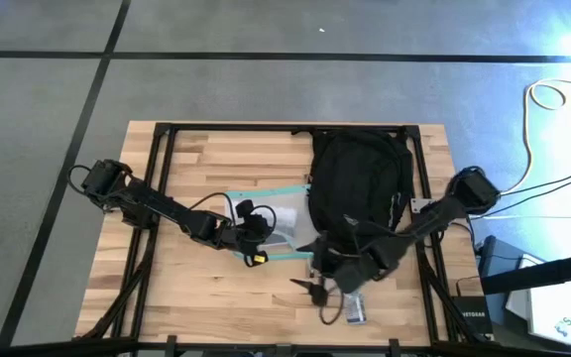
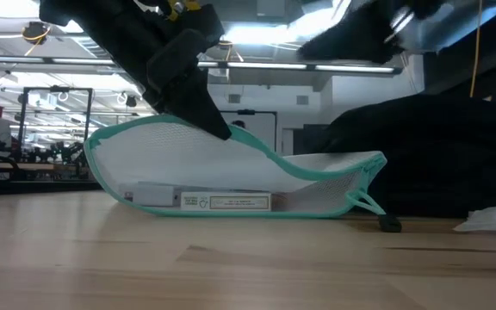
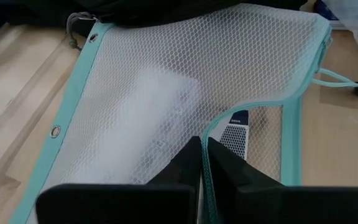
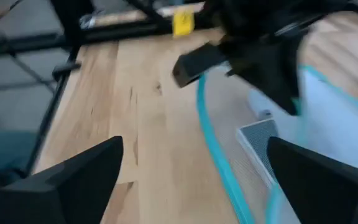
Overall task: Unpack backpack
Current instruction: Remove the white playing cards box from the transparent zipper bag
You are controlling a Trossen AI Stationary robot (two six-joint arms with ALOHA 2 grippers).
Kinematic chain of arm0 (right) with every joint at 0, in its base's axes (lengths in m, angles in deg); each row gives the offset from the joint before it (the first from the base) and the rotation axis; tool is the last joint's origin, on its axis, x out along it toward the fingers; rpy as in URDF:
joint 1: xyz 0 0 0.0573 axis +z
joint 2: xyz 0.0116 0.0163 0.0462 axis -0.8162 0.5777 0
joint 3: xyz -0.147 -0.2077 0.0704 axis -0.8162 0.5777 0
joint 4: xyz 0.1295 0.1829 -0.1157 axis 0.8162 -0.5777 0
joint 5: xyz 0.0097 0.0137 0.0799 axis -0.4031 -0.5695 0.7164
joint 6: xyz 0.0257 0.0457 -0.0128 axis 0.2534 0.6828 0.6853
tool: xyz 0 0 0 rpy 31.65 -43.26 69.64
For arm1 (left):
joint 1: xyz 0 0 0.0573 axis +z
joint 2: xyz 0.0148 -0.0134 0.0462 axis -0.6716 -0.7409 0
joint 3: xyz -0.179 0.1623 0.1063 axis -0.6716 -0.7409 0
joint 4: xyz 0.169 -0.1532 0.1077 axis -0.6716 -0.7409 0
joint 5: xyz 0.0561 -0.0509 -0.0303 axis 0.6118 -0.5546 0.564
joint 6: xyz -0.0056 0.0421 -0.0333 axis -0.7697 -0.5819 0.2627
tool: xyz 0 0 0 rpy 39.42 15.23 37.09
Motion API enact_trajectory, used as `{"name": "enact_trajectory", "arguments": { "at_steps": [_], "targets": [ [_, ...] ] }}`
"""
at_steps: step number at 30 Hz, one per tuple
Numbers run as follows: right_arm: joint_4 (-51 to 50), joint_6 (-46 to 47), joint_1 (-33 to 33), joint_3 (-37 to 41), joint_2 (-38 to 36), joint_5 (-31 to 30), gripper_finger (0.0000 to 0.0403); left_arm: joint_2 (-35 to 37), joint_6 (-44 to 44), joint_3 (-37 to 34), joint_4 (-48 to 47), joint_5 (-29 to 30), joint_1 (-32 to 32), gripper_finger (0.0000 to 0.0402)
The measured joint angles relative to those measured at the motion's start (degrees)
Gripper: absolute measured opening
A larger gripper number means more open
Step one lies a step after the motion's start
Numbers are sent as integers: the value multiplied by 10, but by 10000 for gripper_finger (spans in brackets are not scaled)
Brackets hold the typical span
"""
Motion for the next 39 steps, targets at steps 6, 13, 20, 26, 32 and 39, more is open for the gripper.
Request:
{"name": "enact_trajectory", "arguments": {
  "at_steps": [6, 13, 20, 26, 32, 39],
  "targets": [
    [141, -113, -32, 0, 112, 40, 283, 0, 0, 0, -1, 0, 0, 0],
    [162, -140, -43, -71, 205, 89, 137, 0, 3, 0, 5, 0, 0, 0],
    [122, -118, -72, -145, 253, 110, 8, 0, 3, 0, 11, 0, 0, 0],
    [67, -109, -83, -149, 257, 83, 37, 0, 2, 0, 10, -1, 0, 0],
    [62, -94, -84, -149, 257, -24, 21, 0, 3, 0, 11, -2, 0, 0],
    [-17, -40, -87, -149, 257, -66, 4, 0, 4, 0, 12, -3, -1, 0]
  ]
}}
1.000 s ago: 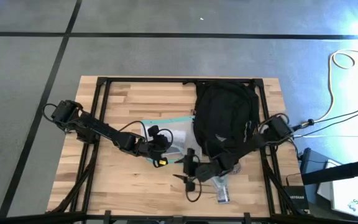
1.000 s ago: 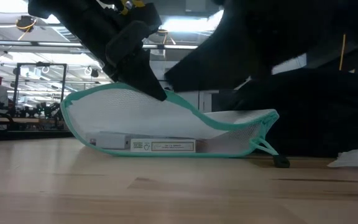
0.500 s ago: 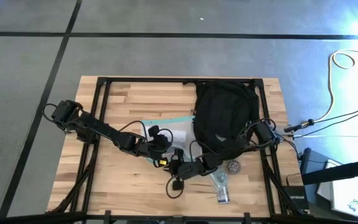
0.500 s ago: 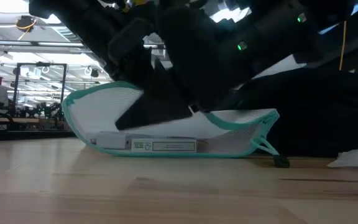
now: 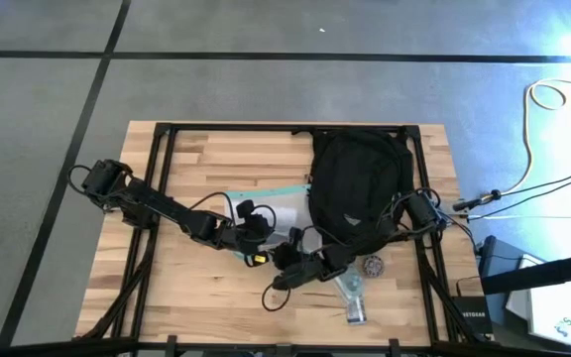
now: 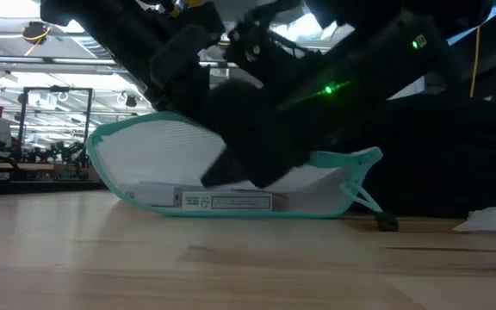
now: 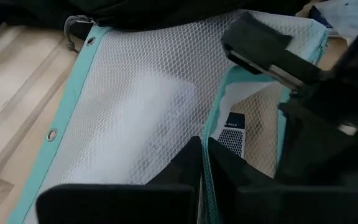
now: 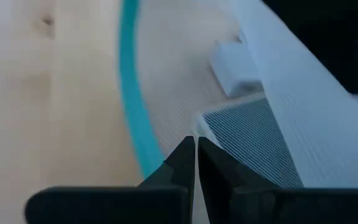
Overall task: Unpack backpack
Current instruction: Remove the white playing cards box from the transparent zipper bag
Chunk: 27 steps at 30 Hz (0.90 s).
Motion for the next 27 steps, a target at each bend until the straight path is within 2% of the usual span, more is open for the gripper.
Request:
{"name": "enact_trajectory", "arguments": {
  "at_steps": [6, 9, 17, 22, 27],
  "targets": [
    [-14, 30, -1, 0, 0, -83, 1, 0, 0, 0, 1, 0, 1, 0],
    [-15, 39, -4, 0, 0, -99, 0, 0, 2, 0, 1, 0, 1, 0],
    [-21, 75, -25, 0, 3, -71, 0, 0, 2, 0, 1, 0, 0, 0],
    [-17, 81, -38, 0, 10, -31, 0, 0, 2, 0, 1, 0, 0, 0],
    [-17, 74, -37, 0, 10, -17, 0, 0, 2, 0, 0, 0, 0, 0]
  ]
}}
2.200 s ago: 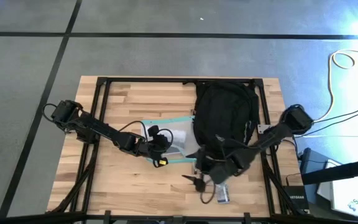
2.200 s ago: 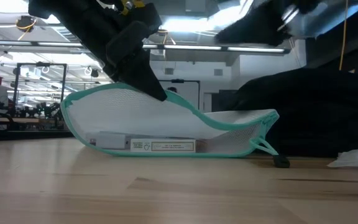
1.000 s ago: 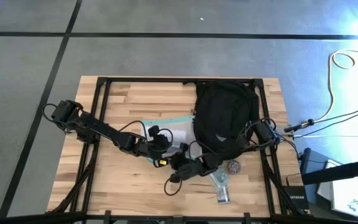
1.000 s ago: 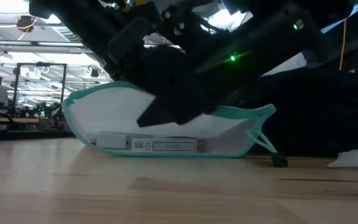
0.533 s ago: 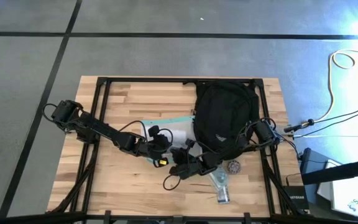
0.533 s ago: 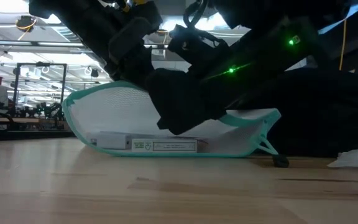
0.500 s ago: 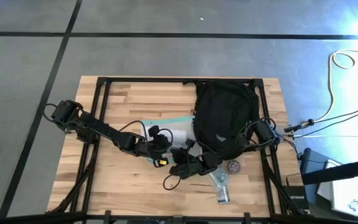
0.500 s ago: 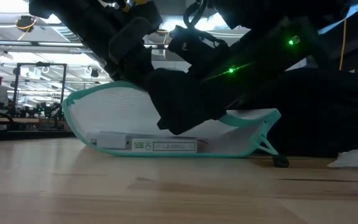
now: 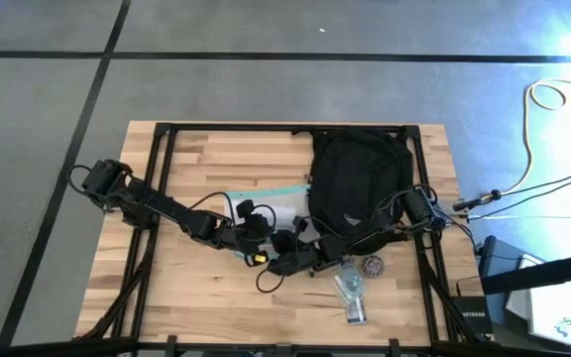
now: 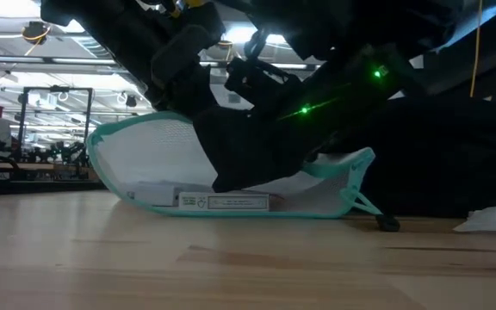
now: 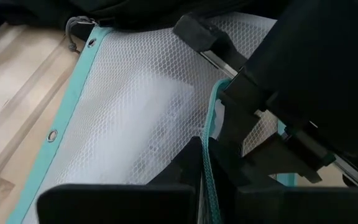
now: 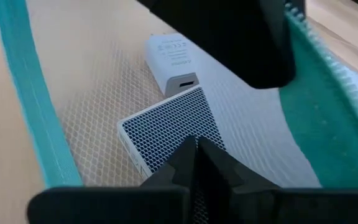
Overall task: Unpack backpack
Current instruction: Remove the white playing cards box from the transparent zipper bag
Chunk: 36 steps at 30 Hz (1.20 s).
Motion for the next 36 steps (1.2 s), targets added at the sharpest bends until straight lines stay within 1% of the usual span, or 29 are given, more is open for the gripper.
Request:
{"name": "enact_trajectory", "arguments": {
  "at_steps": [3, 11, 15, 18, 23, 25, 27, 32, 34, 36],
  "targets": [
    [6, -15, 0, -1, 0, 34, 0, 0, 0, 0, 0, 0, 0, 0],
    [19, -46, 0, -1, -1, 90, 0, 0, -2, 0, 0, 0, 0, 0],
    [32, -74, 7, -2, -2, 145, 0, 0, -2, 0, 0, 0, 0, 0],
    [42, -87, 15, -2, -2, 170, 0, 0, -2, 0, 0, 0, 0, 0],
    [43, -91, 24, 0, -8, 177, 0, 0, -2, 1, 1, -2, 0, 0],
    [34, -102, 24, 1, -18, 191, 0, 0, -2, 1, 1, -2, 0, 0],
    [28, -115, 24, 2, -28, 215, 0, 0, -2, 1, 1, -1, 0, 0],
    [15, -132, 25, 2, -53, 300, 0, 0, -2, 1, 1, -1, 0, 0],
    [-5, -129, 30, 2, -57, 321, 0, 0, -2, 1, 1, 0, 0, 0],
    [-19, -127, 37, 2, -59, 326, 0, 0, -2, 1, 0, 0, 0, 0]
  ]
}}
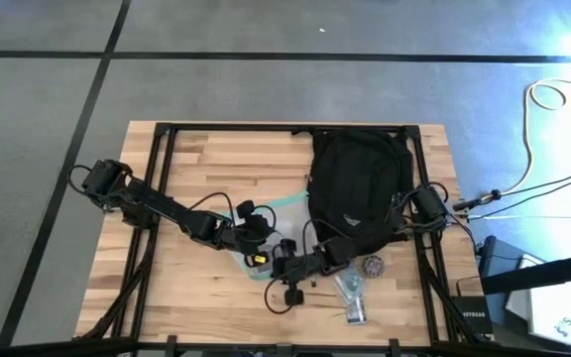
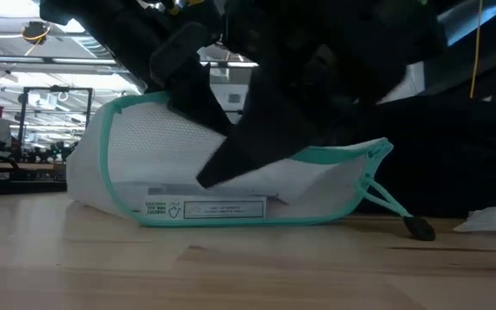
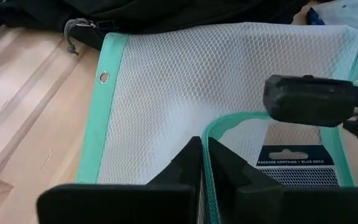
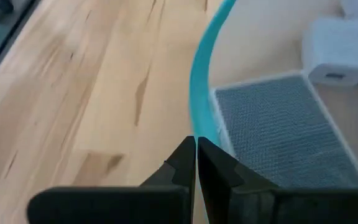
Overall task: Unpack backpack
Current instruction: Remove the white playing cards box from the transparent zipper bag
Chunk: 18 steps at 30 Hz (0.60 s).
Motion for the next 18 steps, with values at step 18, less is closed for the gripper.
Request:
{"name": "enact_trajectory", "arguments": {
  "at_steps": [18],
  "targets": [
    [-44, -107, -7, -1, -2, -259, 0, 0, 0, 0, 0, -1, 0, 0]
  ]
}}
